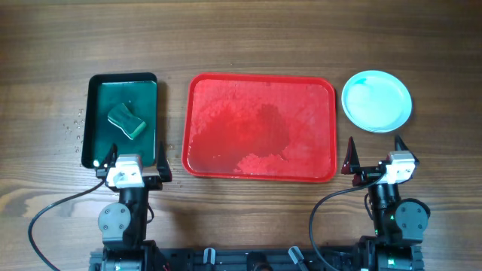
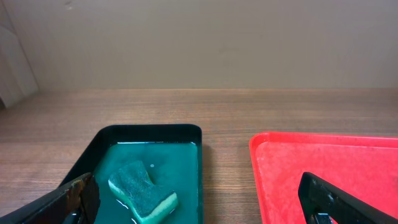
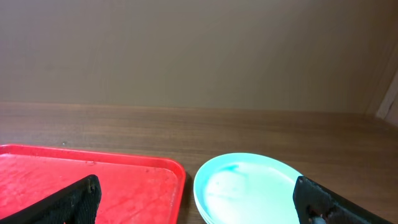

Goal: Clean dirty plates on tray and stack at the side

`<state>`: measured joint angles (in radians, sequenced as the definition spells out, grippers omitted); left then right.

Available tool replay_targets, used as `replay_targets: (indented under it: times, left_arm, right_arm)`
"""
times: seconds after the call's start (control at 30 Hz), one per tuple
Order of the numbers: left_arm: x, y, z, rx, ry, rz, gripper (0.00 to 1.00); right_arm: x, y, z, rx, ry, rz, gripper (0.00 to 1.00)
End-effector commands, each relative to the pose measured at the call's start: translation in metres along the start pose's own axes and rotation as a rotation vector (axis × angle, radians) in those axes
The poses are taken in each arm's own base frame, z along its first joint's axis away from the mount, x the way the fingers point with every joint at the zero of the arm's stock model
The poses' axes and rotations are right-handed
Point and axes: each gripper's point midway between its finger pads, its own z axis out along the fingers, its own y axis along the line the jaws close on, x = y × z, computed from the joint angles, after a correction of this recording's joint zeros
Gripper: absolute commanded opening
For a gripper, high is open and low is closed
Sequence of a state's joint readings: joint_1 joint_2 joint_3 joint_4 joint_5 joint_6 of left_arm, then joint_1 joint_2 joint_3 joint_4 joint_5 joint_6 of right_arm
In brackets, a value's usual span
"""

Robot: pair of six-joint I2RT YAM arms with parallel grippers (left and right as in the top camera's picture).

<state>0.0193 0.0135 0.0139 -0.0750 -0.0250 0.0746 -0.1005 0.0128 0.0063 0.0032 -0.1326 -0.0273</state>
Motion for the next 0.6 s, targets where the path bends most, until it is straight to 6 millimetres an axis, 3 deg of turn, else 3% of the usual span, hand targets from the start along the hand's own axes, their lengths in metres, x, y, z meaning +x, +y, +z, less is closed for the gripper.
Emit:
replay_targets:
  times: [0.0,0.57]
  left_arm:
    - [0.0016,-0.0033,0.0,0.017,-0.003,0.023,1.0]
    - [0.0005,-0.0002,0.0,-0.006,-0.007,-0.036,1.0]
  right_arm:
    - [-0.0014,-0.0011,-0.0002,0.007,-0.007,0.006,1.0]
    - [-0.0015,-0.0011,-0.0002,0.007,-0.007,0.007,1.0]
